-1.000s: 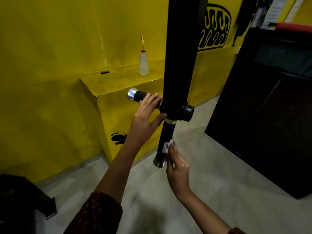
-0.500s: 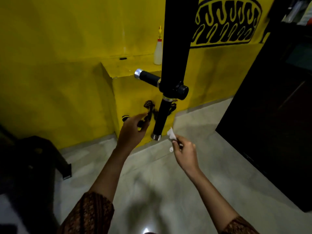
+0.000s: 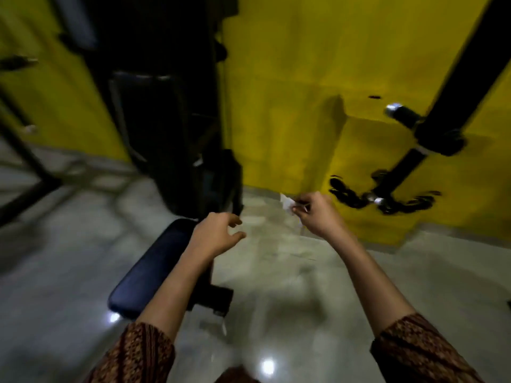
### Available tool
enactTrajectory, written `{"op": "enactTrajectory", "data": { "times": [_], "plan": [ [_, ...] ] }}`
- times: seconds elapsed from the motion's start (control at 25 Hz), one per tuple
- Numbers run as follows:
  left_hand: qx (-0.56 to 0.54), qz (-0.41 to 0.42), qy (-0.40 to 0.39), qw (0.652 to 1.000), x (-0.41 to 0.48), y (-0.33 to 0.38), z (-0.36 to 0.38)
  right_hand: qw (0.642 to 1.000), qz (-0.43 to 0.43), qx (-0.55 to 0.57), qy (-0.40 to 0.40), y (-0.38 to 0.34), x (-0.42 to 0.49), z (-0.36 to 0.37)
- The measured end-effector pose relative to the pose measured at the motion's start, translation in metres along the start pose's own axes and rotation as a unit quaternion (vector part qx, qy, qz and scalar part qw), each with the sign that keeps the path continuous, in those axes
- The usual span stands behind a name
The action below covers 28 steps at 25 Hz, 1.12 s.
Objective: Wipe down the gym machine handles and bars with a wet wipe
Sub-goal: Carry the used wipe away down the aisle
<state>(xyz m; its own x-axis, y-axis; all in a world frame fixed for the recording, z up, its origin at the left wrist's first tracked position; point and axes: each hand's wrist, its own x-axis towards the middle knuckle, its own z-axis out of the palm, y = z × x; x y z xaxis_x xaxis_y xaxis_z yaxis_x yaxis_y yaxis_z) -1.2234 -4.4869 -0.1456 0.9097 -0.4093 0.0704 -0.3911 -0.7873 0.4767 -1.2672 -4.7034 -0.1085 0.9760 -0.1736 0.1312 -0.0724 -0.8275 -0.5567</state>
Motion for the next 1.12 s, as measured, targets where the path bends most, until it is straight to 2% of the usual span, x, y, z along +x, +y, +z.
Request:
{"op": "enactTrajectory", "data": {
  "times": [0.16, 0.36, 0.56, 0.72, 0.88, 1.12],
  "plan": [
    [0.029, -0.131, 0.059, 0.989, -0.102, -0.092, -0.072, 0.986, -0.131, 0.015, -0.102, -0.125, -0.005, 0.075],
    [0.031, -0.275, 0.136, 0.951, -0.236, -0.186, -0.151, 0.940, -0.265, 0.055, -0.208, -0.291, -0.045, 0.171],
    [0.082, -0.388, 0.185, 0.899, -0.397, -0.292, -0.234, 0.885, -0.358, 0.101, -0.281, -0.464, -0.127, 0.282],
    [0.102, -0.479, 0.233, 0.840, -0.513, -0.345, -0.286, 0.834, -0.443, 0.098, -0.313, -0.577, -0.198, 0.351],
    [0.096, -0.553, 0.261, 0.786, -0.606, -0.386, -0.309, 0.782, -0.511, 0.084, -0.346, -0.671, -0.263, 0.408],
    [0.067, -0.631, 0.288, 0.717, -0.694, -0.464, -0.333, 0.714, -0.574, 0.078, -0.393, -0.790, -0.319, 0.495]
  ]
}}
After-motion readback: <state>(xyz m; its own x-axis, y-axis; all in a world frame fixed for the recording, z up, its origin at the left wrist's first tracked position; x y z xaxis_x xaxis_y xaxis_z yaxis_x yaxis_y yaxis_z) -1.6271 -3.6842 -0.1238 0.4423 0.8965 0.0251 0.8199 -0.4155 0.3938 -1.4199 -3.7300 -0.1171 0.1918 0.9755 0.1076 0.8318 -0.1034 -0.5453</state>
